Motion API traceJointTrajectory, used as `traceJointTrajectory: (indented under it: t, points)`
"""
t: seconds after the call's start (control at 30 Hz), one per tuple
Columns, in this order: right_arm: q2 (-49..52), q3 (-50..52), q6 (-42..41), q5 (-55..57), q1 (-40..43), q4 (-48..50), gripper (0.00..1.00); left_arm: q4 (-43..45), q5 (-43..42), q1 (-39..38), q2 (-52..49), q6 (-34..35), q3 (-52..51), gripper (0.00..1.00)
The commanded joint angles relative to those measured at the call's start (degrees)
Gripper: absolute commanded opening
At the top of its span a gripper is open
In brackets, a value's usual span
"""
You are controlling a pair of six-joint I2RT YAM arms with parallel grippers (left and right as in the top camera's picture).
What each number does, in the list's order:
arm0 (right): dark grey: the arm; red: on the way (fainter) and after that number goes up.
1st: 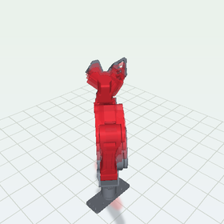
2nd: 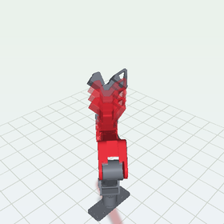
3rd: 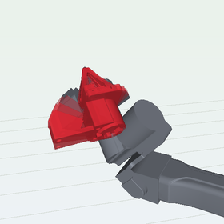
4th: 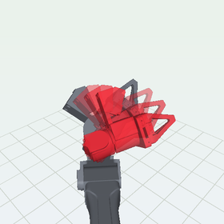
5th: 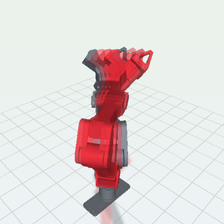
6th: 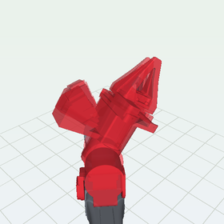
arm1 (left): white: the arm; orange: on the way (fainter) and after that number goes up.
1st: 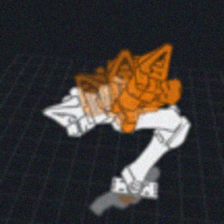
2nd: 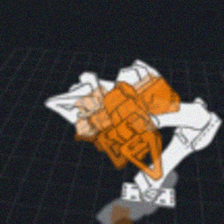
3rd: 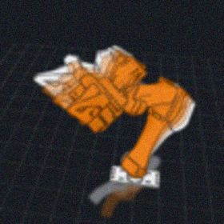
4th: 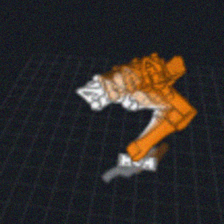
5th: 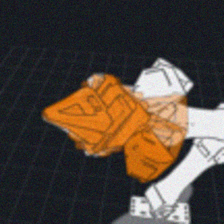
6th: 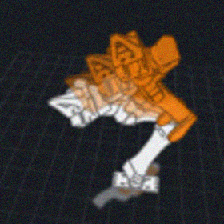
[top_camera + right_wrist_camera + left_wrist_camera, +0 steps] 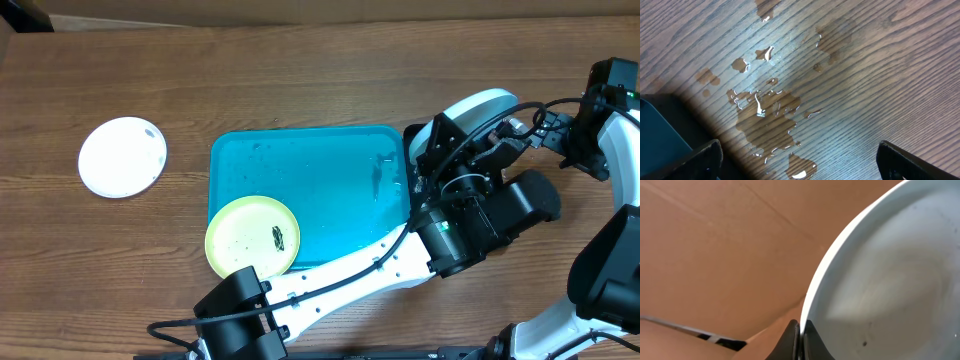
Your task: Clean dirty plates on tray and stack at the side
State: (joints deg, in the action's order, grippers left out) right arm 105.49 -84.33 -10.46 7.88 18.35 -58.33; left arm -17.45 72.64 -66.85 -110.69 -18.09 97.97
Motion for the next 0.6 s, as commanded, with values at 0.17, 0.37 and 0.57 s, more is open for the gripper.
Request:
traceJointTrajectory:
  t: [0.17,0.37,0.57]
  points:
    - [-0.63,-0.81,-0.17,0.22,0.15,0.15,1.00,0.85,2.75,-0.26,0.98,-2.10,1.62,0.04]
    - [-0.63,-0.81,-0.17,0.22,0.15,0.17,1.00,1.03,2.73,-0.24,0.98,-2.08,1.62,0.04]
    - [-0.63,-0.81,-0.20,0.22,0.15,0.15,1.00,0.83,2.73,-0.26,0.96,1.70,1.62,0.04]
